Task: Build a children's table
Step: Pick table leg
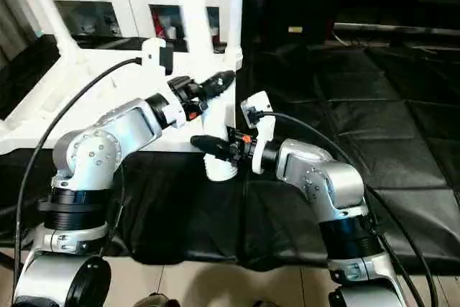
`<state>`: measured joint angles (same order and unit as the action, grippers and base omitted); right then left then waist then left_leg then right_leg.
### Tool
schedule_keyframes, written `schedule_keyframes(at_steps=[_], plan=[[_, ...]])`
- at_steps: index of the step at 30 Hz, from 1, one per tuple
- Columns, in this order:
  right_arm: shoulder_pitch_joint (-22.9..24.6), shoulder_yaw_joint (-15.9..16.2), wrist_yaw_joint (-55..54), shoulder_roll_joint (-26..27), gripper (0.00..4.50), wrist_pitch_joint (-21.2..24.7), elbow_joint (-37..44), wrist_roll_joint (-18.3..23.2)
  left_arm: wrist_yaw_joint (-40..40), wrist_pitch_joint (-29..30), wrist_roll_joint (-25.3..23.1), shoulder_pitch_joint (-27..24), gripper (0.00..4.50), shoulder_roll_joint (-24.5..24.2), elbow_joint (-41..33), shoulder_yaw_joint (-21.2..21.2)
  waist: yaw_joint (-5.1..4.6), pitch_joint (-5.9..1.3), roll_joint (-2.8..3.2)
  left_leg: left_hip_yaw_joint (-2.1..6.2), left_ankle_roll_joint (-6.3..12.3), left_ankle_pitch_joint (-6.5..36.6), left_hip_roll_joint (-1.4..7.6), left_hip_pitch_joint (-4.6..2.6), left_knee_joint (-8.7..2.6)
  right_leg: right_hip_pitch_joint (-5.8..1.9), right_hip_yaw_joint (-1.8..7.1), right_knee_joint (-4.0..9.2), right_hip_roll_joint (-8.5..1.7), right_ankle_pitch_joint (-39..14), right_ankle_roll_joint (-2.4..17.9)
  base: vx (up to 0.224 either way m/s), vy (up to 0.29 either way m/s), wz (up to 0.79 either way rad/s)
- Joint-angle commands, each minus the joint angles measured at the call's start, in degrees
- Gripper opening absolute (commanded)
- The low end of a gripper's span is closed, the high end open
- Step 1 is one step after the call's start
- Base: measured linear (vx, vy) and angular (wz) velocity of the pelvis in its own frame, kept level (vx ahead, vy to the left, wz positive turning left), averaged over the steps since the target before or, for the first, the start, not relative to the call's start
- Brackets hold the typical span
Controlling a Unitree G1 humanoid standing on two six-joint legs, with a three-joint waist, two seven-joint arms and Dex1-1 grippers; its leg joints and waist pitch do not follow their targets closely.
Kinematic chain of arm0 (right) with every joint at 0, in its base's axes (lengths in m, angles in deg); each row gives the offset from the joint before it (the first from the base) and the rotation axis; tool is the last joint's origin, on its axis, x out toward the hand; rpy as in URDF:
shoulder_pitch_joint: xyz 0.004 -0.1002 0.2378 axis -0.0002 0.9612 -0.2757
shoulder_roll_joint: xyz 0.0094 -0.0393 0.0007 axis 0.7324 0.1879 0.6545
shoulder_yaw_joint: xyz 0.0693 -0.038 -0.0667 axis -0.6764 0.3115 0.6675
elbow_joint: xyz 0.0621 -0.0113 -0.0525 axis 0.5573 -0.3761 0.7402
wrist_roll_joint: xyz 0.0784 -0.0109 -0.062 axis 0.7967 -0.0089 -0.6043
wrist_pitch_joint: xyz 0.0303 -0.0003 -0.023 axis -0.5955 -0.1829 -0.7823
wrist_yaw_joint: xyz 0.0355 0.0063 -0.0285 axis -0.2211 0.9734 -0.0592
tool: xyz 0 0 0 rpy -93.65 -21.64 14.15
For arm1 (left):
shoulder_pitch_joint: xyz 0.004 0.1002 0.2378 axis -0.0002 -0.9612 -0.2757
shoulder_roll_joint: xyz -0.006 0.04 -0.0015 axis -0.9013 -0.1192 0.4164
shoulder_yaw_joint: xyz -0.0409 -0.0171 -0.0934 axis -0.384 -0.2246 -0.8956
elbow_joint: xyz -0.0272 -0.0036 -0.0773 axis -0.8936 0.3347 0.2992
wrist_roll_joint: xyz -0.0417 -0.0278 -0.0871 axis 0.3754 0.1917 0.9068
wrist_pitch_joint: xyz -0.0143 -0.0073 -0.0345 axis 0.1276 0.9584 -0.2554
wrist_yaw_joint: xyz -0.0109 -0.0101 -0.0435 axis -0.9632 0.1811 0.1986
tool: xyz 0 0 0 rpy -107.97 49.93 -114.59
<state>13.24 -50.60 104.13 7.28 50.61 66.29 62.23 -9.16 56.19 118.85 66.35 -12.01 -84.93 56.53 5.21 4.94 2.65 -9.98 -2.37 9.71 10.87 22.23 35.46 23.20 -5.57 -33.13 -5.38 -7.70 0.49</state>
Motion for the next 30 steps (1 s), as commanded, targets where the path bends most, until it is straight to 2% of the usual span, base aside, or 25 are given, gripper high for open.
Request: schedule_keyframes(at_steps=[1,5,6,8,10,12,14,16,17,20,21,24,25,29,30], plan=[[-1.64,-0.91,1.36,0.38,2.29,-0.21,1.69,2.13,-0.43,-0.88,-0.82,-0.69,2.1,-0.63,0.31,-1.3,0.26,-5.57,-0.6,0.73,0.65,12.1,1.56,-1.06,-4.34,-2.71,2.13,3.75,-2.76,-19.05,7.62,0.0,0.0,0.0],[-0.79,-1.52,5.4,-0.5,2.84,2.52,3.08,5.98,9.59,-1.46,3.12,-1.38,1.93,-2.63,-1.42,0.2,0.62,-5.82,-0.63,0.68,2.15,8.88,1.5,-0.74,-4.23,-3.34,2.19,3.07,-2.9,-15.5,9.6,0.0,0.0,0.0],[-0.33,-1.31,7.38,-1.44,2.98,3.25,3.69,7.04,15.15,-0.74,4.68,-1.83,1.9,-4.46,-2.61,1.79,0.67,-5.8,-0.62,0.67,2.32,8.54,1.57,-0.79,-4.25,-3.24,2.22,3.08,-2.87,-15.18,9.86,0.0,0.0,0.0],[-0.13,-0.89,8.55,-2.44,3.07,3.55,3.85,7.07,21.43,0.66,6.76,-2.21,1.88,-6.55,-3.82,3.44,0.85,-5.79,-0.5,0.63,2.48,7.98,1.69,-0.92,-4.3,-3.1,2.31,2.78,-2.83,-14.56,10.34,0.0,0.0,0.0],[-0.16,-0.75,8.93,-2.68,3.21,3.64,3.68,6.97,23.13,0.97,7.32,-2.25,1.88,-7.11,-3.97,3.8,0.71,-5.58,-0.3,0.56,1.59,9.5,1.78,-1.02,-4.42,-3.02,2.31,2.9,-2.83,-15.33,11.07,0.0,0.0,0.0],[-0.05,-0.1,12.17,-4.62,3.23,4.25,3.59,7.27,30.53,1.81,9.93,-1.45,1.88,-9.0,-3.51,4.15,0.83,-5.5,-0.38,0.53,1.15,11.28,1.67,-1.19,-4.5,-3.1,2.3,3.18,-2.93,-17.59,10.69,0.0,0.0,0.0],[-0.11,0.02,12.96,-5.11,3.23,4.3,3.34,7.44,32.11,1.89,10.56,-1.03,1.88,-9.18,-2.98,3.93,0.74,-5.39,-0.07,0.61,0.47,12.84,1.79,-1.31,-4.67,-3.04,2.32,3.34,-2.9,-19.58,9.9,0.0,0.0,0.0],[-0.23,0.1,13.98,-5.79,3.23,4.69,2.91,8.01,33.92,2.03,11.64,-0.32,1.88,-9.21,-1.91,3.34,0.64,-5.18,-0.17,0.61,-0.22,15.2,1.72,-1.56,-4.8,-2.92,2.23,3.83,-2.84,-22.42,8.97,0.0,0.0,0.0],[-0.26,0.32,14.36,-6.16,3.04,4.87,2.75,7.99,34.32,1.94,12.08,0.12,1.88,-9.08,-1.42,2.95,0.61,-5.1,-0.2,0.67,-0.53,16.13,1.69,-1.62,-4.83,-2.92,2.17,3.96,-2.86,-23.73,8.48,0.0,0.0,0.0],[-0.2,0.95,14.84,-6.8,2.83,5.37,2.43,7.64,35.21,1.01,12.83,1.22,1.88,-8.59,0.11,2.21,0.63,-5.28,-0.27,0.74,-0.72,15.93,1.61,-1.62,-4.78,-2.99,2.14,4.1,-2.9,-24.8,7.54,0.0,0.0,0.0],[-0.23,0.96,14.66,-6.61,2.62,5.19,2.33,7.4,35.49,0.96,12.99,1.24,1.88,-8.55,0.19,2.2,0.63,-5.31,-0.32,0.75,-0.66,15.48,1.61,-1.53,-4.77,-3.01,2.15,4.09,-2.92,-24.74,7.39,0.0,0.0,0.0],[-0.31,1.14,13.98,-6.25,2.45,4.56,2.05,6.7,35.27,-0.06,12.08,1.13,1.88,-8.46,0.21,2.62,0.69,-5.46,-0.4,0.8,-0.53,14.35,1.7,-1.34,-4.76,-3.09,2.13,3.93,-2.98,-23.98,7.5,0.0,0.0,0.0],[-0.33,1.19,13.87,-6.22,2.4,4.41,1.97,6.56,34.94,-0.64,11.48,1.14,2.44,-8.39,0.34,2.76,0.71,-5.52,-0.5,0.79,-0.46,14.05,1.7,-1.3,-4.75,-3.12,2.15,3.89,-2.96,-23.61,7.46,0.0,0.0,0.0],[-0.73,1.33,11.82,-5.47,2.09,2.92,1.35,5.22,28.7,-1.85,7.23,1.72,2.64,-7.96,2.19,2.89,0.75,-5.75,-0.46,0.72,-0.67,12.49,1.79,-1.23,-4.65,-3.11,2.26,3.48,-2.98,-20.74,8.48,0.0,0.0,0.0],[-0.85,1.29,11.48,-5.3,2.01,2.68,1.27,4.96,27.45,-2.93,5.27,1.63,2.93,-8.2,2.07,3.68,0.75,-5.83,-0.45,0.74,-0.55,12.37,1.73,-1.22,-4.61,-3.16,2.26,3.4,-2.91,-19.97,8.61,0.0,0.0,0.0]])
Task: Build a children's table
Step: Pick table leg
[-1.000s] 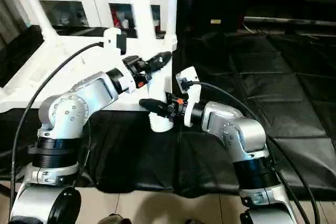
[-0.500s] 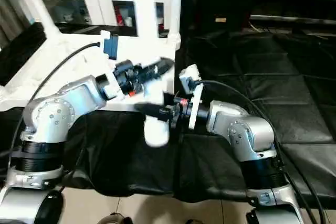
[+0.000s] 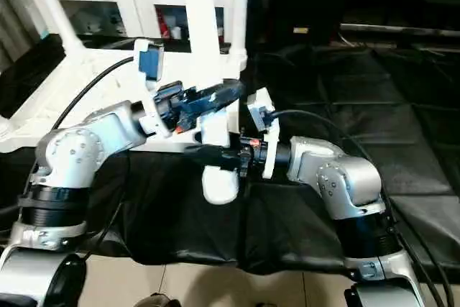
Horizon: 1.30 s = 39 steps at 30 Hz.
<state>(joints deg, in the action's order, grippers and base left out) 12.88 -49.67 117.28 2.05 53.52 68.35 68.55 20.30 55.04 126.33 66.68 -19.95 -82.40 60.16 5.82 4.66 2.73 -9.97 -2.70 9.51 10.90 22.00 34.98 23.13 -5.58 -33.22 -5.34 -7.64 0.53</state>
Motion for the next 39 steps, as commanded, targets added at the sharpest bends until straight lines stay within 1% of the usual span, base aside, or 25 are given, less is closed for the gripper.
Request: schedule_keyframes(at_steps=[1,2,3,4,5,6,7,10,11,12,13,14,16,17,18,20,21,22,23,26,27,28,30,32,39], plan=[[-0.6,0.3,-2.03,0.1,2.01,-0.41,-0.82,-1.58,-4.34,-2.48,-4.17,1.25,2.93,-0.13,-0.44,0.51,0.08,-5.59,-0.57,0.73,-0.09,12.21,1.73,-0.97,-4.13,-3.12,2.29,3.46,-2.93,-19.38,8.63,0.0,0.0,0.0],[-0.68,0.23,-2.33,0.24,1.94,-0.55,-0.86,-1.74,-6.8,-2.57,-5.59,1.3,3.06,0.15,-0.2,0.65,0.14,-5.69,-0.57,0.76,-0.08,11.86,1.77,-0.99,-4.08,-3.19,2.31,3.37,-2.97,-18.85,8.71,0.0,0.0,0.0],[-0.79,0.17,-2.67,0.42,1.94,-0.74,-0.92,-1.91,-9.81,-1.93,-6.64,1.42,2.71,0.6,0.25,0.44,0.11,-5.67,-0.54,0.73,-0.03,11.48,1.84,-0.94,-4.06,-3.18,2.37,3.17,-2.88,-17.6,8.88,0.0,0.0,0.0],[-0.89,0.14,-3.04,0.61,1.94,-1.08,-1.03,-2.18,-12.62,-0.81,-7.3,1.35,2.71,1.01,0.39,0.17,0.09,-5.68,-0.59,0.7,0.11,11.25,1.78,-0.9,-4.03,-3.23,2.35,3.21,-2.87,-17.42,8.84,0.0,0.0,0.0],[-0.94,0.14,-3.28,0.72,1.94,-1.34,-1.11,-2.36,-14.22,-0.11,-7.64,1.28,2.56,1.24,0.44,0.02,0.17,-5.68,-0.6,0.63,0.13,11.03,1.74,-0.89,-3.99,-3.23,2.32,3.25,-2.97,-17.58,9.2,0.0,0.0,0.0],[-1.09,0.19,-3.6,0.9,1.92,-1.87,-1.6,-2.77,-16.79,0.05,-8.27,1.11,2.51,1.97,0.46,-0.51,0.21,-5.75,-0.78,0.59,0.31,10.76,1.67,-0.81,-3.9,-3.3,2.29,3.26,-2.99,-17.73,9.36,0.0,0.0,0.0],[-1.27,0.28,-3.98,1.14,1.91,-2.68,-2.38,-3.4,-20.21,0.41,-8.86,0.87,2.47,3.16,0.33,-1.46,0.22,-5.64,-0.74,0.59,0.33,10.97,1.71,-0.75,-3.9,-3.24,2.26,3.32,-2.95,-18.0,9.42,0.0,0.0,0.0],[-1.52,0.13,-4.54,1.63,1.91,-3.46,-3.26,-4.04,-23.07,0.24,-9.78,0.36,2.2,4.16,-0.31,-1.65,0.28,-5.63,-0.94,0.59,0.54,11.58,1.6,-0.76,-3.85,-3.26,2.12,3.66,-3.03,-20.34,8.41,0.0,0.0,0.0],[-1.73,0.04,-4.71,1.95,1.91,-3.81,-3.59,-4.18,-23.85,0.25,-9.69,0.01,2.2,4.72,-0.53,-1.89,0.28,-5.6,-0.99,0.57,0.59,11.6,1.59,-0.77,-3.88,-3.23,2.12,3.73,-3.01,-20.66,8.23,0.0,0.0,0.0],[-1.73,0.04,-4.71,1.95,1.91,-3.81,-3.59,-4.18,-23.85,0.25,-9.69,0.01,2.14,4.72,-0.53,-1.89,0.23,-5.58,-0.99,0.6,0.6,11.49,1.59,-0.66,-3.87,-3.29,2.11,3.7,-3.03,-20.77,8.11,0.0,0.0,0.0],[-1.84,0.02,-4.89,2.11,1.91,-3.93,-3.68,-4.22,-24.13,-0.02,-9.92,-0.16,2.03,4.92,-0.66,-1.86,0.24,-5.58,-0.96,0.58,0.75,11.55,1.57,-0.77,-3.85,-3.19,2.07,3.86,-2.97,-21.24,7.83,0.0,0.0,0.0],[-2.05,0.03,-5.41,2.49,1.91,-4.55,-3.81,-4.63,-24.23,-0.23,-9.87,-0.53,2.03,5.24,-1.18,-1.76,0.21,-5.61,-0.91,0.63,0.91,11.46,1.62,-0.74,-3.87,-3.14,2.05,3.82,-2.93,-21.04,7.73,0.0,0.0,0.0],[-2.3,0.15,-6.29,2.88,1.91,-6.01,-4.03,-5.63,-23.26,-0.1,-8.91,-0.74,1.9,5.35,-2.05,-1.66,0.17,-5.65,-0.9,0.63,0.93,11.25,1.63,-0.7,-3.86,-3.12,2.06,3.74,-2.96,-20.57,7.92,0.0,0.0,0.0],[-2.33,0.04,-5.77,3.03,1.91,-5.88,-4.14,-5.21,-23.1,0.07,-8.74,-0.71,1.89,5.26,-2.22,-1.5,0.17,-5.67,-0.99,0.62,1.01,11.16,1.63,-0.72,-3.85,-3.09,2.07,3.69,-2.94,-20.39,7.98,0.0,0.0,0.0],[-2.34,-0.04,-5.08,3.1,2.47,-5.62,-4.1,-4.68,-22.98,0.03,-8.91,-0.63,1.87,5.08,-2.25,-1.23,0.2,-5.67,-0.94,0.62,1.03,11.2,1.65,-0.78,-3.85,-3.08,2.07,3.66,-2.94,-20.29,8.1,0.0,0.0,0.0],[-2.27,-0.36,-3.89,3.06,2.47,-3.62,-3.58,-3.34,-22.28,0.41,-9.08,-0.53,1.87,4.34,-2.65,-0.19,0.23,-5.64,-0.89,0.64,1.21,11.35,1.69,-0.81,-3.88,-3.07,2.08,3.63,-2.92,-20.21,8.18,0.0,0.0,0.0],[-2.22,-0.37,-3.58,2.94,2.61,-3.08,-3.3,-3.07,-21.87,0.62,-9.08,-0.5,1.85,4.0,-2.85,0.24,0.21,-5.61,-0.87,0.64,1.26,11.53,1.63,-0.81,-3.89,-3.05,2.06,3.66,-2.84,-20.32,8.11,0.0,0.0,0.0],[-2.22,0.14,-2.73,1.92,2.77,-2.91,-3.26,-3.44,-20.78,1.15,-8.61,-0.18,1.85,3.53,-3.15,0.67,0.26,-5.62,-0.7,0.66,1.15,11.78,1.65,-0.91,-3.91,-3.01,2.08,3.62,-2.82,-20.41,7.98,0.0,0.0,0.0],[-2.25,0.29,-2.51,1.64,2.77,-2.9,-3.35,-3.56,-20.5,1.3,-8.42,-0.07,1.85,3.46,-3.18,0.71,0.26,-5.62,-0.7,0.66,1.15,11.78,1.65,-0.91,-3.91,-3.01,2.08,3.62,-2.82,-20.41,7.98,0.0,0.0,0.0],[-2.32,1.69,0.58,-0.75,3.06,-2.88,-3.68,-4.34,-18.18,1.6,-8.44,0.45,1.85,2.49,-3.13,1.77,0.47,-5.57,-0.92,0.59,1.09,12.05,1.66,-0.91,-3.91,-3.06,2.11,3.76,-2.86,-20.86,7.65,0.0,0.0,0.0],[-2.53,2.11,1.91,-2.03,3.06,-2.43,-4.0,-4.5,-16.94,1.74,-8.58,0.82,1.85,1.88,-3.04,2.41,0.56,-5.59,-1.04,0.59,1.12,11.71,1.68,-0.85,-3.9,-3.09,2.15,3.68,-2.89,-20.74,7.59,0.0,0.0,0.0],[-2.65,2.2,2.51,-2.6,3.18,-2.13,-4.13,-4.44,-16.38,1.78,-8.62,1.02,1.85,1.58,-3.0,2.69,0.68,-5.61,-0.98,0.57,1.21,11.51,1.66,-0.87,-3.86,-3.08,2.2,3.62,-2.89,-20.65,7.57,0.0,0.0,0.0],[-2.89,2.14,3.12,-3.27,3.2,-1.48,-4.29,-4.25,-15.38,1.83,-8.44,1.33,1.84,1.03,-3.09,3.1,0.75,-5.65,-1.09,0.57,1.32,10.89,1.65,-0.81,-3.81,-3.12,2.2,3.55,-2.94,-20.2,7.81,0.0,0.0,0.0],[-3.07,2.26,3.92,-3.92,3.2,-0.56,-4.32,-4.04,-14.75,1.92,-7.97,1.69,1.84,0.61,-3.18,3.19,0.7,-5.67,-1.05,0.57,1.48,10.38,1.66,-0.7,-3.75,-3.15,2.2,3.38,-2.9,-19.36,8.53,0.0,0.0,0.0],[-2.98,3.19,4.75,-4.0,3.2,-0.49,-5.2,-4.6,-13.49,1.98,-7.25,1.92,1.84,0.78,-3.58,3.32,0.72,-5.65,-1.04,0.56,1.39,10.89,1.68,-0.8,-3.73,-3.13,2.13,3.52,-2.96,-20.18,8.71,0.0,0.0,0.0]])
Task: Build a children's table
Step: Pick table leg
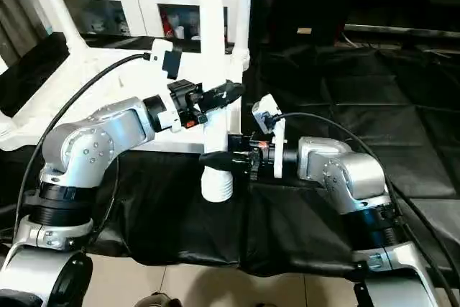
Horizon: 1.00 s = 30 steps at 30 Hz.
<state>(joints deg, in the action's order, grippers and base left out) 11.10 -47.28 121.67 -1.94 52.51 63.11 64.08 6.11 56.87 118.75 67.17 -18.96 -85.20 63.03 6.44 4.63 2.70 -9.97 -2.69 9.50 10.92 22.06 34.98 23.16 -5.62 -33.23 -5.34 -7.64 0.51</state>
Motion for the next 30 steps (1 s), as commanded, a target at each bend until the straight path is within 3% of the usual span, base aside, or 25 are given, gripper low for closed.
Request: schedule_keyframes(at_steps=[1,16,17,21,30], plan=[[-1.17,0.89,0.36,0.09,3.2,0.56,-0.02,-0.19,0.82,0.15,0.43,1.43,1.84,-0.14,-0.85,0.46,0.1,-5.62,-0.99,0.56,1.37,10.96,1.67,-0.88,-3.73,-3.16,2.17,3.54,-2.97,-20.23,8.73,0.0,0.0,0.0],[-1.92,1.19,-0.02,1.48,3.2,0.25,-3.99,-1.63,2.31,0.21,0.74,1.54,1.84,0.18,-1.61,0.46,0.12,-5.68,-1.09,0.56,1.37,10.25,1.7,-0.79,-3.73,-3.25,2.24,3.3,-2.99,-19.01,9.26,0.0,0.0,0.0],[-1.89,1.19,-0.02,1.49,2.92,0.25,-4.11,-1.64,2.33,0.21,0.75,1.55,1.84,0.19,-1.62,0.44,0.13,-5.68,-1.03,0.55,1.36,10.28,1.7,-0.82,-3.71,-3.21,2.24,3.33,-3.0,-19.03,9.3,0.0,0.0,0.0],[-1.75,1.32,0.57,1.36,2.8,0.79,-4.2,-1.19,2.43,0.26,0.9,1.6,1.84,0.27,-1.58,0.33,0.12,-5.66,-0.98,0.56,1.37,10.56,1.71,-0.83,-3.72,-3.23,2.22,3.33,-2.96,-19.03,9.36,0.0,0.0,0.0],[-0.9,1.68,1.7,1.18,1.99,1.89,-3.8,-0.79,2.44,0.16,0.99,2.07,1.84,0.63,-1.21,-0.17,0.15,-5.73,-0.95,0.58,1.39,10.52,1.72,-0.85,-3.7,-3.26,2.22,3.26,-2.95,-18.39,9.74,0.0,0.0,0.0]])
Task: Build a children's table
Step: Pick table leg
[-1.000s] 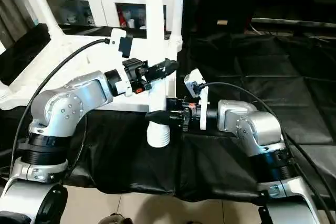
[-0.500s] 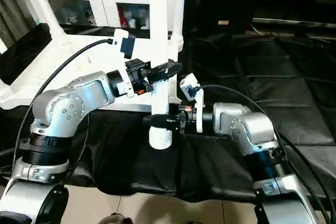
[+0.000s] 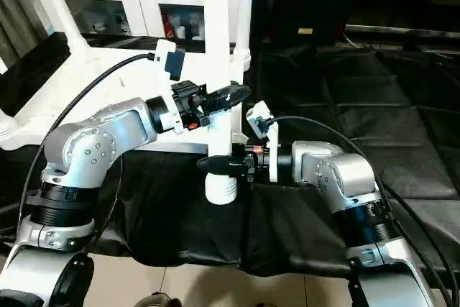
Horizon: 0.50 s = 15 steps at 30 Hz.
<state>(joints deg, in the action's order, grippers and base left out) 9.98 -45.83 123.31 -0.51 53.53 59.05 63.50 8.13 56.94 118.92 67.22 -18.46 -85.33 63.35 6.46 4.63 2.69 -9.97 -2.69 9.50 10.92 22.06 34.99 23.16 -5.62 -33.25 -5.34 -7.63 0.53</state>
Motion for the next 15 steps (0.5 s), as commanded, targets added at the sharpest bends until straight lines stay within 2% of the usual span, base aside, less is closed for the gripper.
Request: schedule_keyframes(at_steps=[1,6,8,9,11,13,14,15], plan=[[0.24,0.21,0.1,-0.26,1.93,0.88,0.21,-0.24,0.41,0.12,0.85,2.04,1.84,0.16,-1.1,-0.49,0.14,-5.68,-0.86,0.58,1.36,10.77,1.74,-0.89,-3.72,-3.24,2.2,3.35,-2.95,-18.64,9.7,0.0,0.0,0.0],[0.14,-0.12,-0.29,-0.09,1.91,0.56,-0.32,-0.44,-0.25,-0.98,-0.35,2.16,1.84,0.07,-0.71,-0.32,0.12,-5.7,-0.91,0.61,1.31,10.7,1.73,-0.85,-3.74,-3.28,2.2,3.32,-2.94,-18.54,9.63,0.0,0.0,0.0],[-0.07,-0.72,-0.9,0.37,1.91,-0.12,-0.7,-0.48,-1.83,-3.3,-1.91,2.56,1.84,0.52,0.72,-1.01,0.11,-5.68,-0.93,0.56,1.3,10.83,1.65,-0.86,-3.7,-3.28,2.18,3.43,-2.93,-18.91,9.42,0.0,0.0,0.0],[-0.08,-0.74,-0.92,0.39,1.91,-0.15,-0.7,-0.48,-1.86,-3.32,-1.9,2.58,2.4,0.54,0.76,-1.05,0.14,-5.7,-0.9,0.58,1.27,10.89,1.69,-0.88,-3.71,-3.26,2.19,3.43,-2.97,-19.02,9.38,0.0,0.0,0.0],[-0.18,-1.55,-1.66,1.06,1.91,-0.96,-0.92,-0.4,-3.02,-3.45,-1.09,3.12,2.54,1.13,2.0,-3.01,0.14,-5.71,-0.87,0.57,1.24,10.96,1.63,-0.88,-3.69,-3.26,2.16,3.44,-2.95,-19.18,9.27,0.0,0.0,0.0],[-0.22,-2.2,-2.27,1.64,1.9,-1.41,-1.04,-0.2,-3.09,-3.4,-0.65,3.1,2.54,1.06,2.12,-3.76,0.15,-5.78,-0.69,0.64,1.21,10.7,1.65,-0.86,-3.68,-3.28,2.13,3.34,-2.95,-18.62,9.42,0.0,0.0,0.0],[-0.21,-2.29,-2.35,1.7,1.9,-1.48,-1.05,-0.17,-3.17,-3.6,-0.75,3.05,2.74,1.07,2.11,-3.79,0.08,-5.8,-0.84,0.66,1.27,10.55,1.64,-0.78,-3.7,-3.38,2.09,3.32,-2.95,-17.93,9.74,0.0,0.0,0.0],[-0.13,-2.72,-2.71,1.97,1.9,-1.86,-1.03,-0.02,-3.64,-4.68,-1.35,2.78,2.74,1.15,2.06,-3.89,0.09,-5.79,-0.71,0.69,1.27,10.59,1.67,-0.82,-3.7,-3.35,2.1,3.3,-2.95,-17.83,9.79,0.0,0.0,0.0]])
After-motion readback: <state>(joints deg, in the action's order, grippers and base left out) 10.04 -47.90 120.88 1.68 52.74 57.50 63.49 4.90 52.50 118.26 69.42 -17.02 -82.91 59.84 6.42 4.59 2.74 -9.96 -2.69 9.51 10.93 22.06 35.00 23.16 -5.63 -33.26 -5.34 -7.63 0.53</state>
